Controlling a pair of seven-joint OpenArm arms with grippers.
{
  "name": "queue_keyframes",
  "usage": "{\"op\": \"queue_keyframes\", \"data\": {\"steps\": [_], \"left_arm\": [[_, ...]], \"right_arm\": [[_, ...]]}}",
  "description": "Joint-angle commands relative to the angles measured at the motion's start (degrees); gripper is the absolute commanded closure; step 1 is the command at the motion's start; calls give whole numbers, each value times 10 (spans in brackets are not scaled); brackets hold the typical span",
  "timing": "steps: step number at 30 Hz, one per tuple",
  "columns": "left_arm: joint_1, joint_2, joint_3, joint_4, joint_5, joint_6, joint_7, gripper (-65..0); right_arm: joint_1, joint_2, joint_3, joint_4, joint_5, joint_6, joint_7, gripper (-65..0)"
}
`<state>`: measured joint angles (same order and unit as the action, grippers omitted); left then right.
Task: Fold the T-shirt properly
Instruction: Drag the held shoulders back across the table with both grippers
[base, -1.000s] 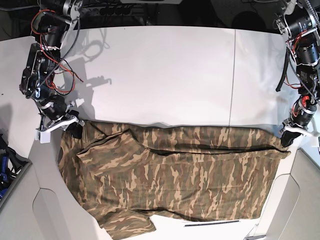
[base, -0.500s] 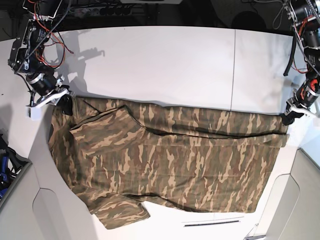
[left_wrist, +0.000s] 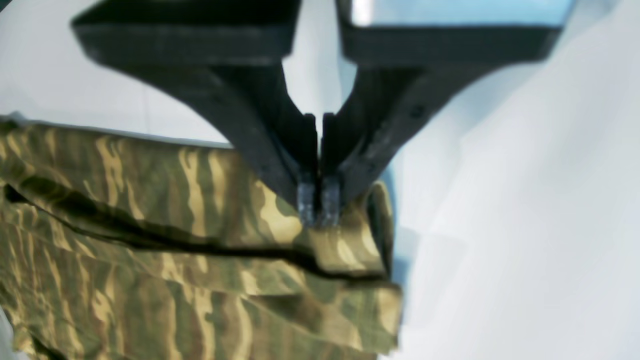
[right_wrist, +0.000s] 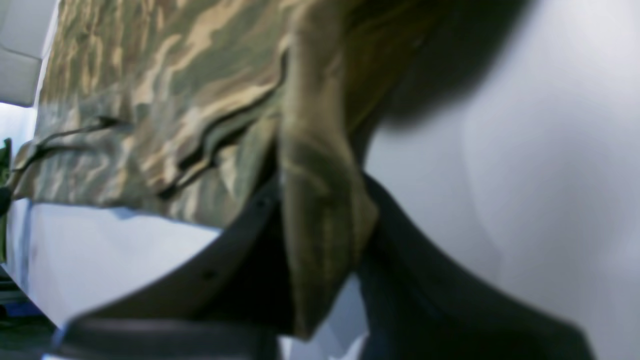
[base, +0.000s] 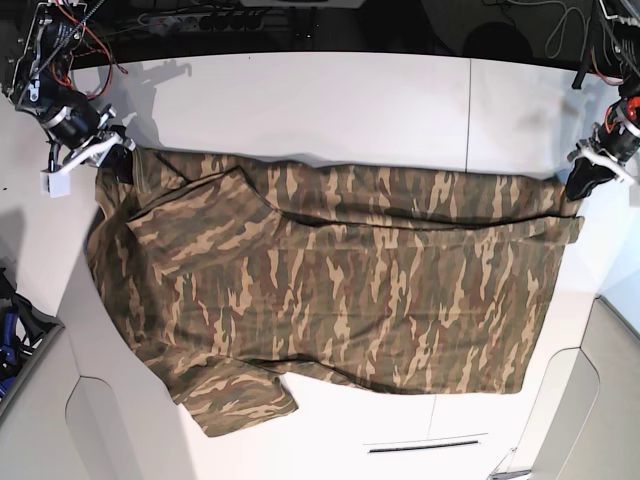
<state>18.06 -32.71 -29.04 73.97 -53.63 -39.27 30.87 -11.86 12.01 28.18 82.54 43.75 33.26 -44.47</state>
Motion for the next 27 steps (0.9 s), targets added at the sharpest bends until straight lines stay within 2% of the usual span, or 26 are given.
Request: {"op": "queue_keyframes", "data": {"steps": [1,5,13,18,27], "left_arm": [[8,-14,-14,17,-10,-7,-9,0],[52,-13,-37,51,-10,-7,-1,0],[131,17,-48,148,-10,-7,10,0],[162,42,-90,194,-10,-7,16,0],[205,54,-106,231,-10,-7,35,0]], "right_arm": [[-4,7,8,10,14,6,7,0],[-25,9,28,13,36,7,4,0],[-45,53,38,14,105,7,-59,0],[-68,75,44,14,115,7,-59,0],[-96,80,91,15,162,13,-94,0]]}}
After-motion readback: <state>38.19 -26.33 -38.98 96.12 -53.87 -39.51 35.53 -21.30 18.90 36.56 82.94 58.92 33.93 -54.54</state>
